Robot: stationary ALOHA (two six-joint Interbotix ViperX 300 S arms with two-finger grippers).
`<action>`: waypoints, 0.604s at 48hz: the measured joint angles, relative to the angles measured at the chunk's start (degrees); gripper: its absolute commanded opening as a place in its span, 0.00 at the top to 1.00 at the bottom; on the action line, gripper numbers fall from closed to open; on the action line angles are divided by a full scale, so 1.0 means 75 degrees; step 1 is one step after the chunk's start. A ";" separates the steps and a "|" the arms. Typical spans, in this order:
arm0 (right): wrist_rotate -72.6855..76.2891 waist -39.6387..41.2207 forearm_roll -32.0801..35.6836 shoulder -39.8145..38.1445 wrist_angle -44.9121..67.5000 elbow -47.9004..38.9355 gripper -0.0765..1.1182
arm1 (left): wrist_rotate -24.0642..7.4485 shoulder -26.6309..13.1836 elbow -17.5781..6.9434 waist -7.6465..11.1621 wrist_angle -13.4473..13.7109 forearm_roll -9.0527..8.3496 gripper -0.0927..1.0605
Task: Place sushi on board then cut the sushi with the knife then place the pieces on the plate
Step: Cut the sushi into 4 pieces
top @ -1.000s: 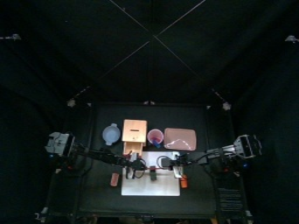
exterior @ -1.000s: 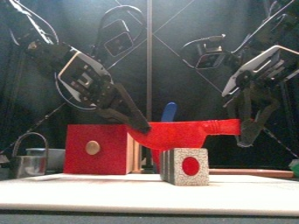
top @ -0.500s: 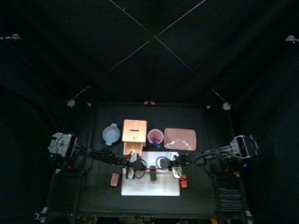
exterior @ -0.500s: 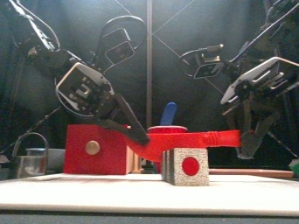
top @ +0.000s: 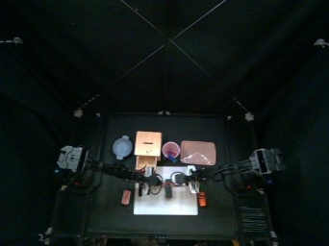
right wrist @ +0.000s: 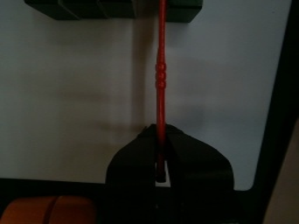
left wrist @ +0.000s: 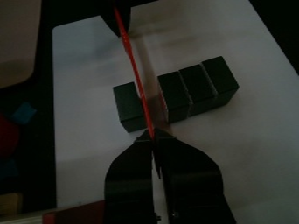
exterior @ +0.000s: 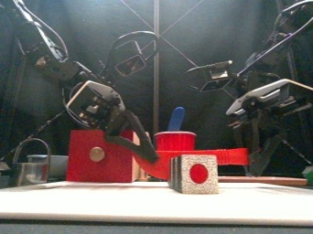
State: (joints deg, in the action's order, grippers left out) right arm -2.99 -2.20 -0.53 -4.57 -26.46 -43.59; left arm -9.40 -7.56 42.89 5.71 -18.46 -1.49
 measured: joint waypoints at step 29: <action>0.0012 -0.0727 -0.0422 -0.0223 -0.0234 0.0199 0.65 | 0.0000 0.0270 0.0023 0.0598 0.0023 0.0258 0.66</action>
State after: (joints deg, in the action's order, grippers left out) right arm -2.90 -7.65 -3.69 -6.24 -28.21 -42.10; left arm -9.40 -5.54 43.07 10.20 -18.28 0.44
